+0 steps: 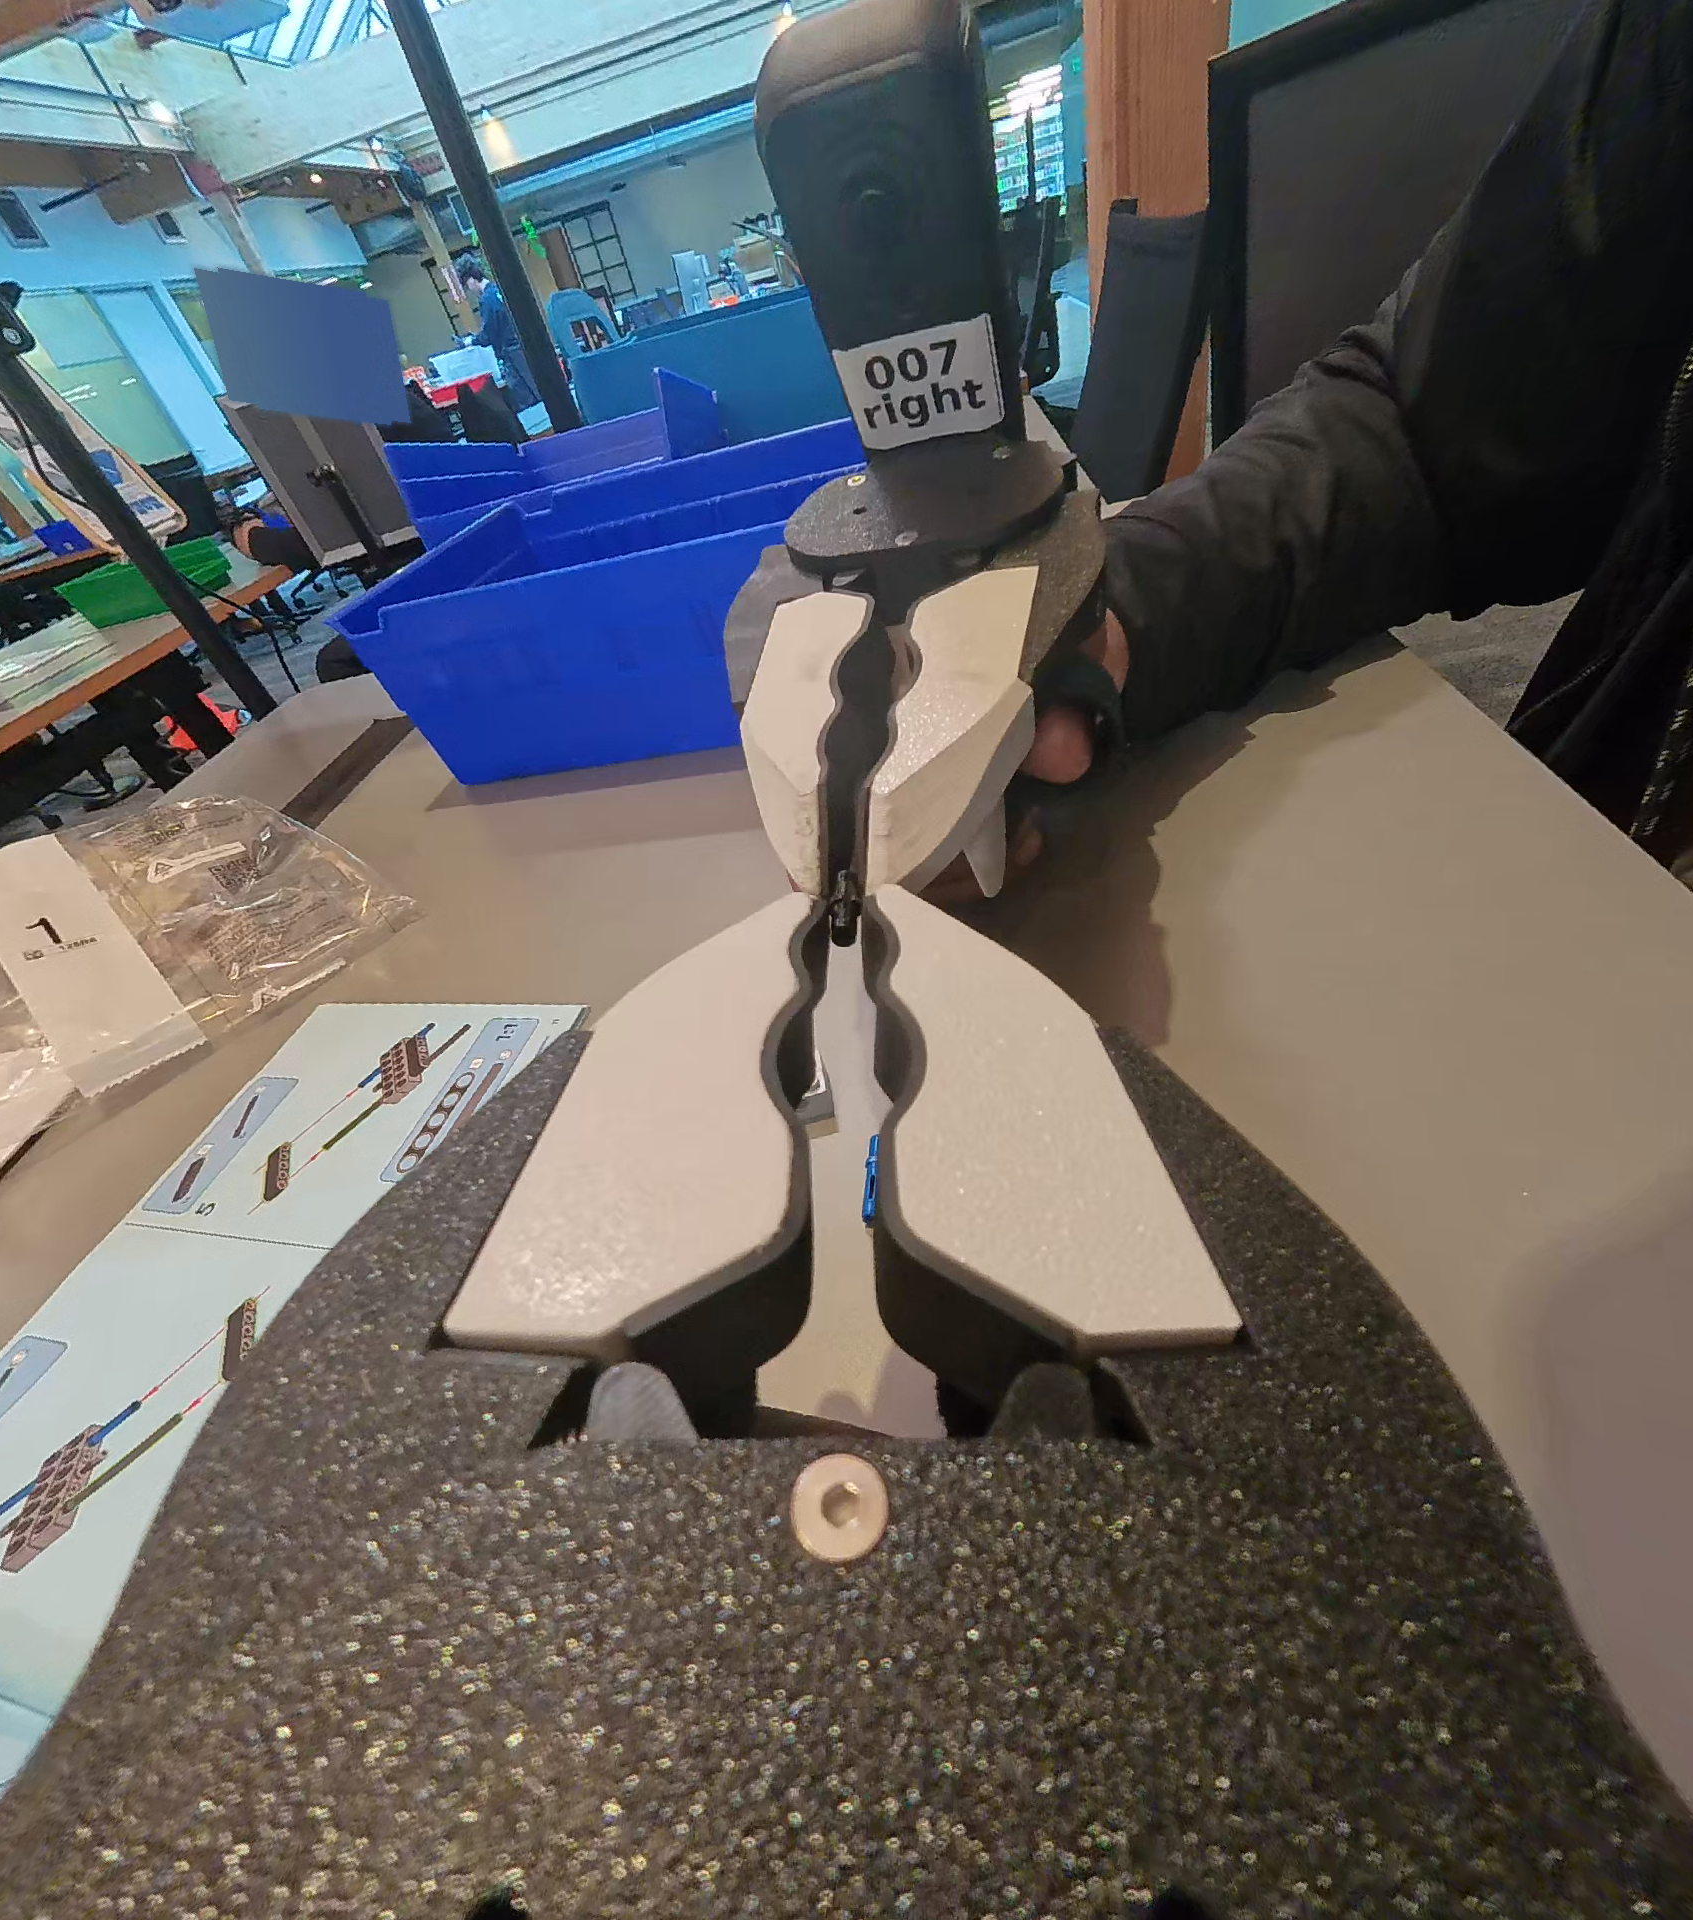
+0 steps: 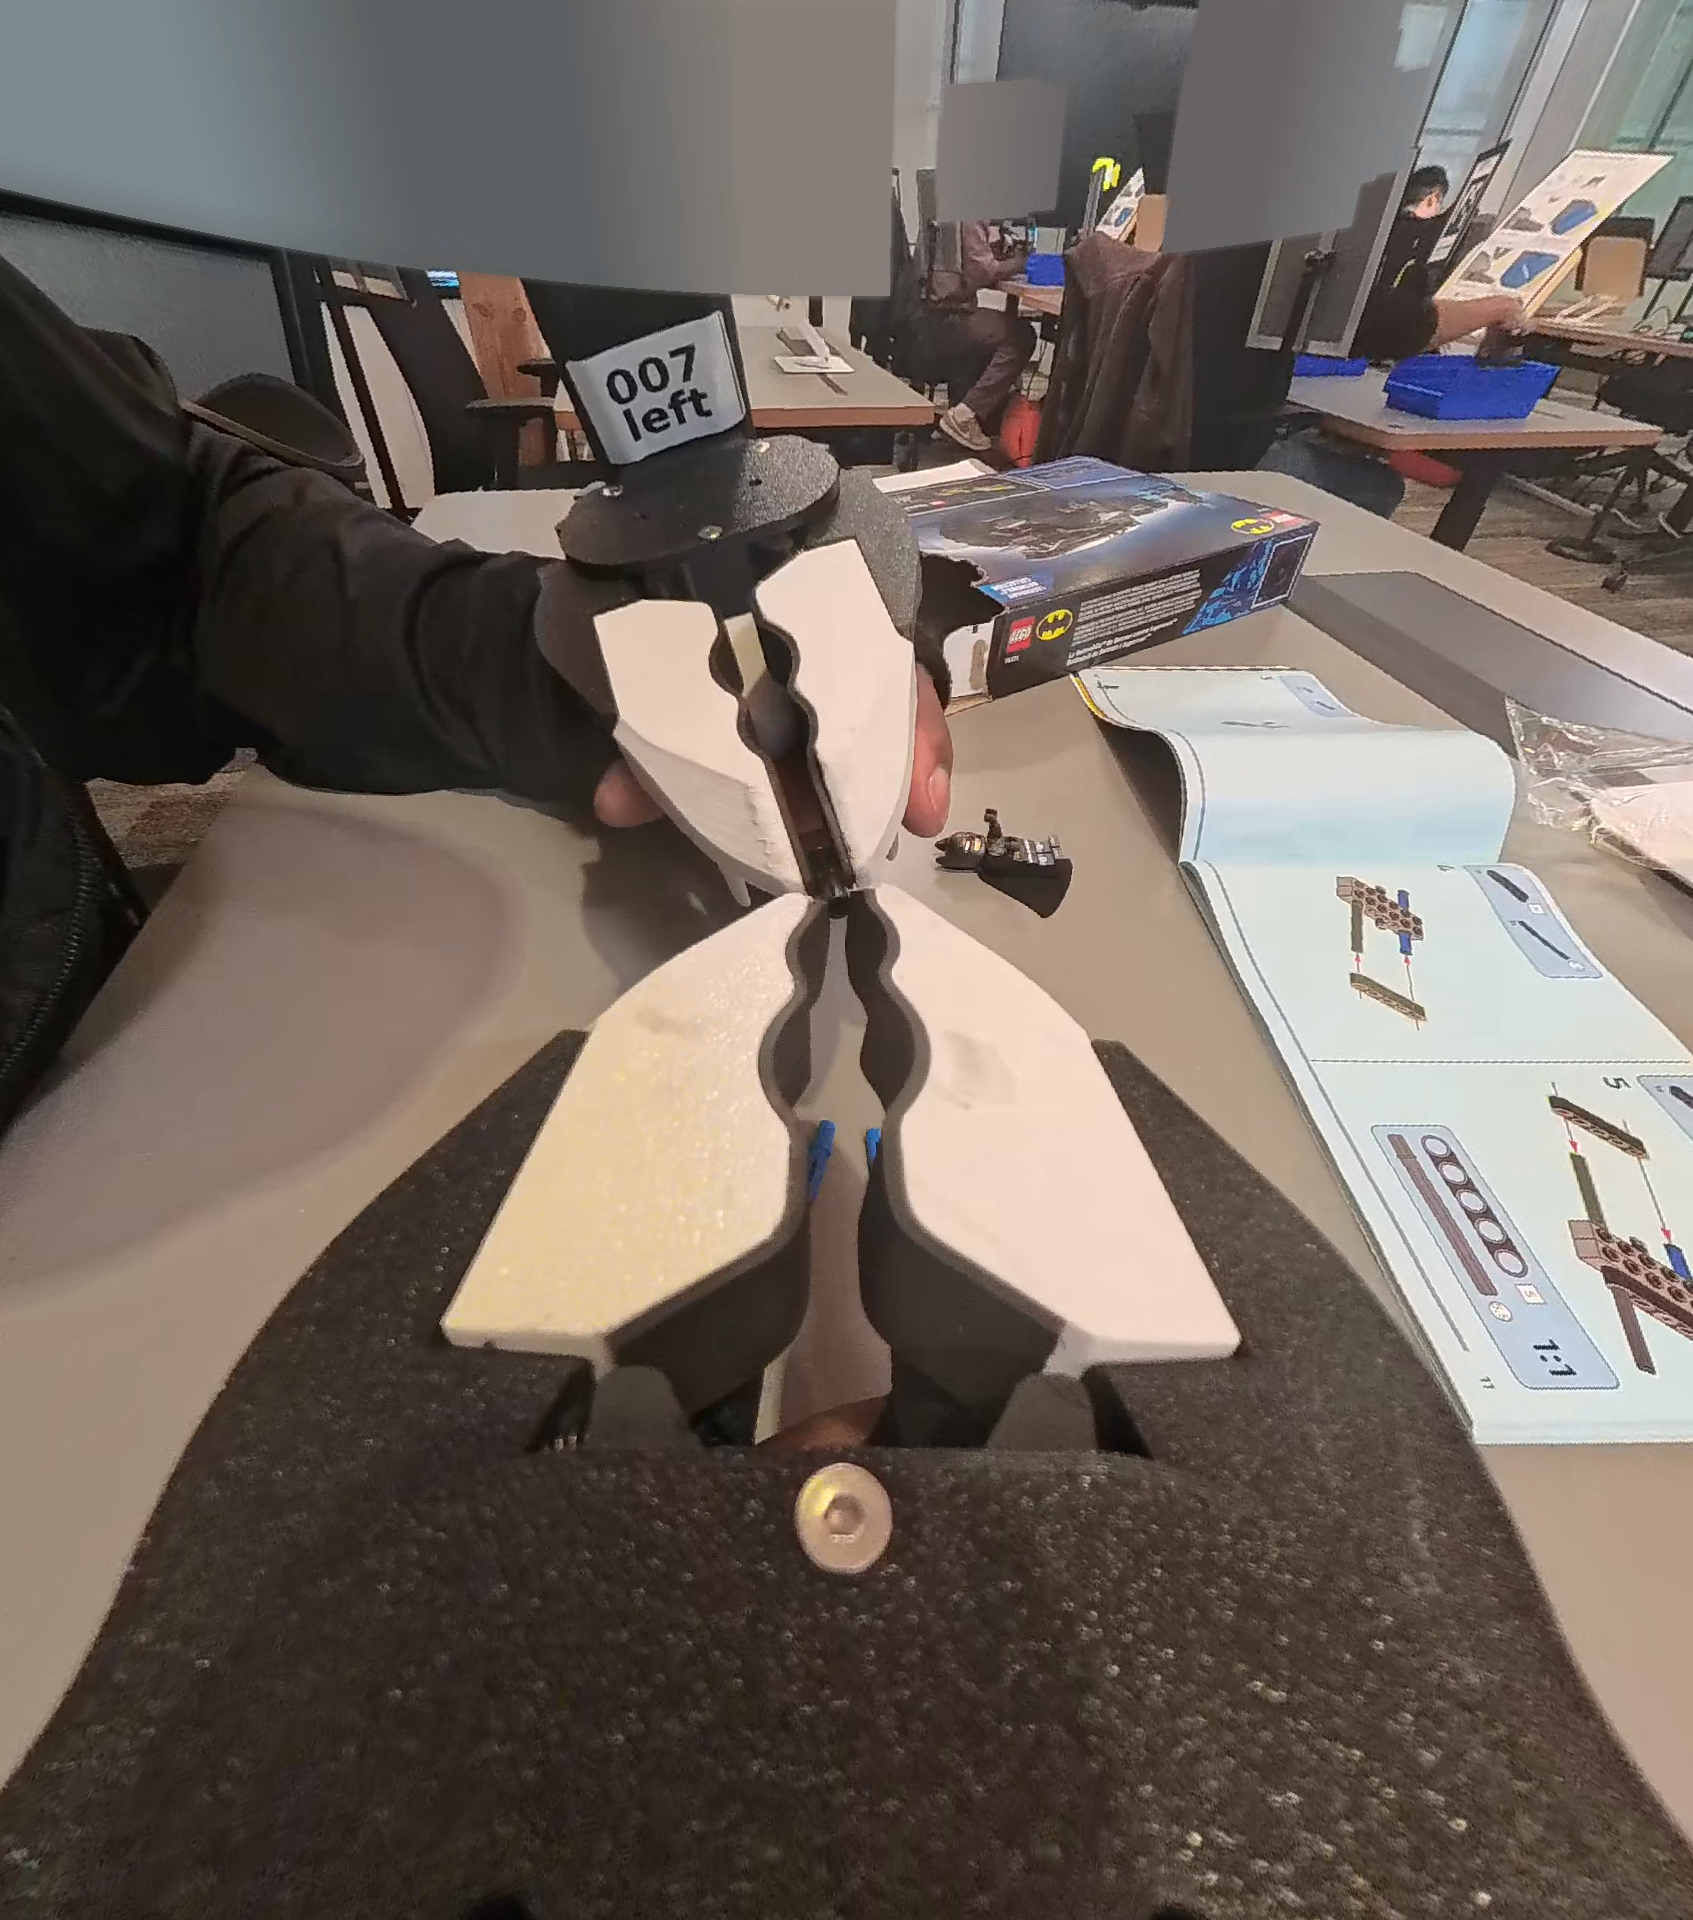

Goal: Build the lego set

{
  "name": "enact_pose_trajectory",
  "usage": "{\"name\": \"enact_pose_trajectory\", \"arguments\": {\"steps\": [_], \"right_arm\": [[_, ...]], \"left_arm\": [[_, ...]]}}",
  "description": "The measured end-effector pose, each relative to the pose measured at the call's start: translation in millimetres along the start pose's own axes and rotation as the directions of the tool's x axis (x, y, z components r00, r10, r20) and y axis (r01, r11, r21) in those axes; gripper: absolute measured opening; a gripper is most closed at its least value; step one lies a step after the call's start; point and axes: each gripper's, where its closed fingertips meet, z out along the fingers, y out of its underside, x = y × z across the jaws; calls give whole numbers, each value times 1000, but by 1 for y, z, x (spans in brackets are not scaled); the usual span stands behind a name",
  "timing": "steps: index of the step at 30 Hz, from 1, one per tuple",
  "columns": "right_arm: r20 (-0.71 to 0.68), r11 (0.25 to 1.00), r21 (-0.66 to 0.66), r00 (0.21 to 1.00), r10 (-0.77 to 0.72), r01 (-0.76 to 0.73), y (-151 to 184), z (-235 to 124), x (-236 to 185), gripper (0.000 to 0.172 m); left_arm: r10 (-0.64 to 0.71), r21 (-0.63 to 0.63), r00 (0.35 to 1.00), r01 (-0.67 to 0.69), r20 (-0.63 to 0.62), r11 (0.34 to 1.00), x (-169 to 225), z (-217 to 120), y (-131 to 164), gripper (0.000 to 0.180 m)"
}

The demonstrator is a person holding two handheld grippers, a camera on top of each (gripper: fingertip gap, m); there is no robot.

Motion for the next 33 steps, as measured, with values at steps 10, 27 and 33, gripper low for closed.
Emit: {"name": "enact_pose_trajectory", "arguments": {"steps": [10, 27, 33], "right_arm": [[5, 1000, -21, 1000, -8, 9, 3, 1, -1, 5], [-1, 842, -513, 980, -198, 169, 81, -6, 56, 62], [51, 804, -587, 995, -83, 97, 94, -2, 54, 63]], "left_arm": [[-29, -28, 999, 29, -24, 999, 2, 0, 3, 5], [-325, -188, 945, 325, 31, 927, -20, -3, 31, 4], [-327, -216, 945, 325, 25, 921, -17, -4, 35, 5]]}}
